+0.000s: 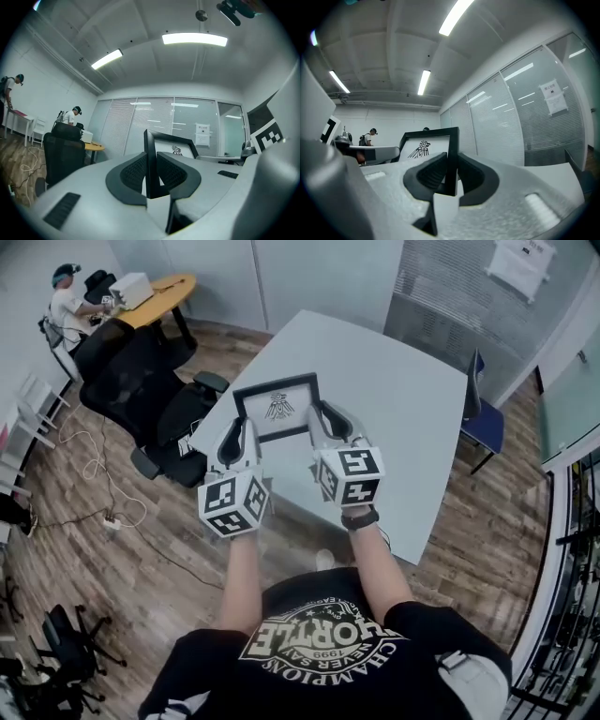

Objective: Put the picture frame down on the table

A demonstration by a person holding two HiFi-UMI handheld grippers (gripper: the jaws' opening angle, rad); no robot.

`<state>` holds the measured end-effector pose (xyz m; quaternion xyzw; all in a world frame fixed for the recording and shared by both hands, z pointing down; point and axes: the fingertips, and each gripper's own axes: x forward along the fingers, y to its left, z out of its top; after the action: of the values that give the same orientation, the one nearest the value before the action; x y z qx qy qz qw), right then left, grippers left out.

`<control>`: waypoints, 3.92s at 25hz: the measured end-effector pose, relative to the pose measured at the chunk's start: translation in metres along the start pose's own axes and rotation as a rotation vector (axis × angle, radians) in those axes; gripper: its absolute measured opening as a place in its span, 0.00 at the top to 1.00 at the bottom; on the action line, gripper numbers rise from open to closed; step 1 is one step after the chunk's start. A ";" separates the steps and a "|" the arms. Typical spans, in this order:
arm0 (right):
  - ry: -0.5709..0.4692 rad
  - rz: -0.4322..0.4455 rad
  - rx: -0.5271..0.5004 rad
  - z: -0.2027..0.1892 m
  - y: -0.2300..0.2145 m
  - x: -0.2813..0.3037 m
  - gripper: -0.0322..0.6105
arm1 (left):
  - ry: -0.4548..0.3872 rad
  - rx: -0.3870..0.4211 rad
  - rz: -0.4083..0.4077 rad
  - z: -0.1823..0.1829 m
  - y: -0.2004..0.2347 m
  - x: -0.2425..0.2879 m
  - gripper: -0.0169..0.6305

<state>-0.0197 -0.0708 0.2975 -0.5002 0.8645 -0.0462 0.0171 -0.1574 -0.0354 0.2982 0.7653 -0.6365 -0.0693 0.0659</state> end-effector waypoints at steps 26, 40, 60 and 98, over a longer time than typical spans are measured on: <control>0.236 -0.031 0.104 -0.119 -0.171 0.133 0.84 | 0.272 -0.060 0.022 -0.144 -0.005 0.209 0.86; 0.465 -0.070 0.148 -0.230 -0.207 0.259 0.84 | 0.477 -0.165 0.038 -0.252 0.076 0.317 0.86; 0.829 -0.134 0.204 -0.415 -0.249 0.325 0.84 | 0.852 -0.224 0.054 -0.437 0.132 0.384 0.86; 0.259 -0.048 0.016 -0.169 -0.198 0.219 0.92 | 0.358 0.042 -0.052 -0.207 0.038 0.286 0.87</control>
<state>0.0297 -0.3480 0.4887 -0.5104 0.8469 -0.1176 -0.0919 -0.1036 -0.3208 0.5018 0.7829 -0.5958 0.0796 0.1604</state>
